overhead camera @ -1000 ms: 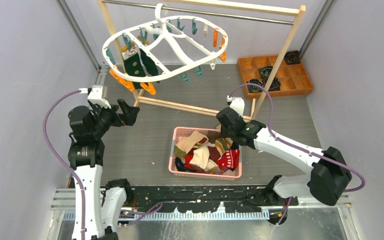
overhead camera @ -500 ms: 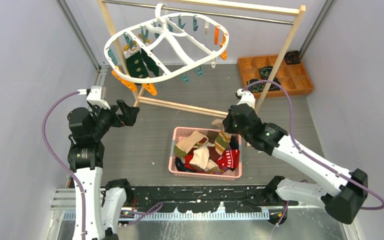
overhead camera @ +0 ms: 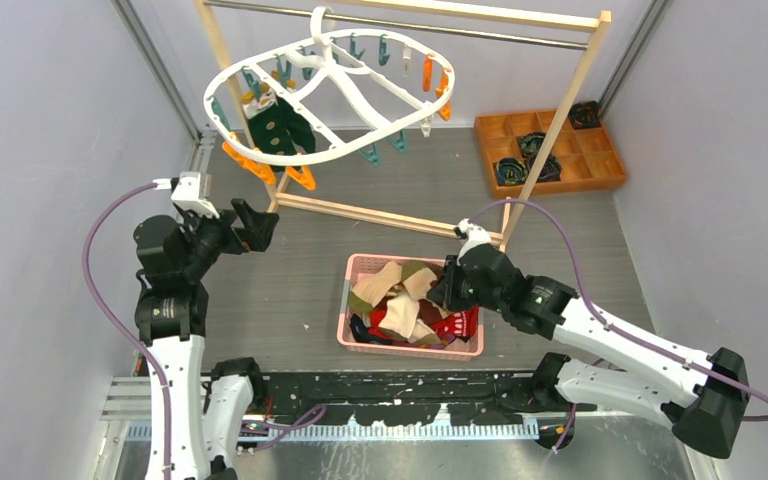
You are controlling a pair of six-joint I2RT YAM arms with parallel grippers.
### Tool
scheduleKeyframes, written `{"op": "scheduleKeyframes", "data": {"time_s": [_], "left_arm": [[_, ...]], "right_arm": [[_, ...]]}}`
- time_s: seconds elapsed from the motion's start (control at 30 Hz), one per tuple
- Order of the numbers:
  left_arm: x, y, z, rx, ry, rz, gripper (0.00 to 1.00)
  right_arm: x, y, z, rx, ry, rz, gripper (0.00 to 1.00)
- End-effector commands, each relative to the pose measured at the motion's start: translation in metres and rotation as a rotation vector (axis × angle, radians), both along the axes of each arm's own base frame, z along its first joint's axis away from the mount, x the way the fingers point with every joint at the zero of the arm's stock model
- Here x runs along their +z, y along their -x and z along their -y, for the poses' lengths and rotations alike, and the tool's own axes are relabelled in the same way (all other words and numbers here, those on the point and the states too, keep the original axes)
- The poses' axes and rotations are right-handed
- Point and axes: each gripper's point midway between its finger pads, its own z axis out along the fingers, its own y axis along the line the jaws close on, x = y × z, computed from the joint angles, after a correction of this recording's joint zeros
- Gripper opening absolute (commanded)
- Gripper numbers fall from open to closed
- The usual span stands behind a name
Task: Remove the socks clipped to the hanger
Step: Place the sock in the bin.
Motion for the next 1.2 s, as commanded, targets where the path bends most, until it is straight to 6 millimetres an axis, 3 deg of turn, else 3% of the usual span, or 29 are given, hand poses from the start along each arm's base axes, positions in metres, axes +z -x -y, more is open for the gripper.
{"op": "scheduleKeyframes", "data": {"time_s": [0.0, 0.07, 0.13, 0.17, 0.23, 0.33, 0.4, 0.5, 0.67, 0.8, 0.93, 1.0, 1.07, 1.17], "left_arm": [[0.03, 0.001, 0.002, -0.012, -0.003, 0.092, 0.97], [0.031, 0.002, 0.003, -0.014, -0.003, 0.091, 0.97], [0.033, 0.003, 0.002, -0.013, -0.004, 0.093, 0.97], [0.034, 0.003, 0.003, -0.015, -0.004, 0.094, 0.97], [0.034, 0.002, 0.003, -0.018, -0.003, 0.091, 0.98], [0.032, 0.0, 0.003, -0.017, 0.002, 0.08, 0.97], [0.032, 0.0, 0.002, -0.011, 0.001, 0.075, 0.97], [0.032, 0.001, 0.001, -0.005, -0.004, 0.077, 0.98], [0.031, 0.002, 0.0, -0.001, -0.008, 0.068, 0.98], [0.023, -0.003, -0.003, 0.01, -0.016, 0.042, 0.99], [0.009, -0.018, -0.012, 0.037, -0.029, 0.002, 1.0], [0.004, -0.027, -0.019, 0.058, -0.027, -0.014, 0.99], [0.0, -0.035, -0.027, 0.073, -0.022, -0.022, 0.99], [-0.009, -0.043, -0.039, 0.09, -0.001, -0.052, 0.98]], "right_arm": [[-0.029, -0.023, 0.05, -0.221, 0.214, -0.015, 0.15], [-0.029, -0.028, 0.063, -0.257, 0.296, -0.004, 0.31], [-0.018, -0.026, 0.063, -0.227, 0.32, -0.005, 0.51], [-0.006, -0.025, 0.061, -0.208, 0.313, 0.003, 0.61], [0.032, -0.025, 0.05, -0.158, 0.248, 0.044, 0.72], [0.071, -0.023, 0.029, -0.092, 0.137, 0.066, 0.77], [0.079, -0.025, 0.011, -0.051, 0.081, 0.051, 0.74], [0.063, -0.037, -0.007, -0.049, 0.03, 0.003, 0.63], [0.004, -0.054, -0.028, -0.083, -0.139, -0.122, 0.48], [-0.053, -0.06, -0.017, -0.159, -0.079, -0.151, 0.44], [-0.083, -0.064, 0.007, -0.252, -0.007, -0.1, 0.44], [-0.083, -0.064, 0.018, -0.274, 0.048, -0.043, 0.44], [-0.065, -0.064, 0.025, -0.279, 0.102, 0.051, 0.5], [-0.011, -0.063, 0.014, -0.242, 0.068, 0.196, 0.62]]}}
